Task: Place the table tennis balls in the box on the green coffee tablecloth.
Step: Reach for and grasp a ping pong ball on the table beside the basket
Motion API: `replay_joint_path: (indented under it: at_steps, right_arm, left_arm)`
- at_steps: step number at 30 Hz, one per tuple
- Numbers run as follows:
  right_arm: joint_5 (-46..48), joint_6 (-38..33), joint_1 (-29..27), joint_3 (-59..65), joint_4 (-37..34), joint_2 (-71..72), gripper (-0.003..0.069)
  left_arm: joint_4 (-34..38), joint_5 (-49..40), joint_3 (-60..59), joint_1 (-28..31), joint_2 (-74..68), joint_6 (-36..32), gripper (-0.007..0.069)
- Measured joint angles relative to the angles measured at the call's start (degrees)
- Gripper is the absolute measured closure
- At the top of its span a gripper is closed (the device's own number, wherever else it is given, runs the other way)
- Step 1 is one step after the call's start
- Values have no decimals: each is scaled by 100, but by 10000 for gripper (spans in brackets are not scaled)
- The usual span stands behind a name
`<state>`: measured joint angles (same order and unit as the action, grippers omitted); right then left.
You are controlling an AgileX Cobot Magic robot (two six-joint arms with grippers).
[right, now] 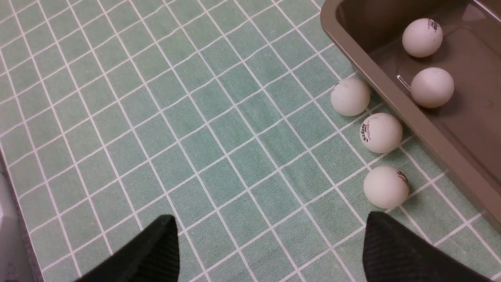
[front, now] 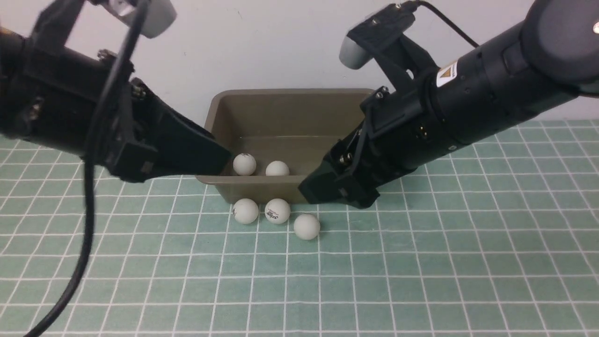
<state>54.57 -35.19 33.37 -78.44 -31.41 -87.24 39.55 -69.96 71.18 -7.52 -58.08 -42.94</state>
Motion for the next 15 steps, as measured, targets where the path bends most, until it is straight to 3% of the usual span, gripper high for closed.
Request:
replay_joint_path:
  at_steps: [4,8,11,15]
  right_arm:
    - [-13,0,0,0,-29,0,92]
    - [-50,-5,0,0,-91,0,92]
    - [-71,-5,0,0,-100,0,92]
    - [-131,-5,0,0,-122,0,92]
  left_arm:
    - [-132,321,-522,0,302,323,398]
    - [-89,1281,-1716,0,457,232,398]
    - [354,2055,-2440,0,490,-301,398]
    - [1307,3178,-3016,0,447,-1525,398]
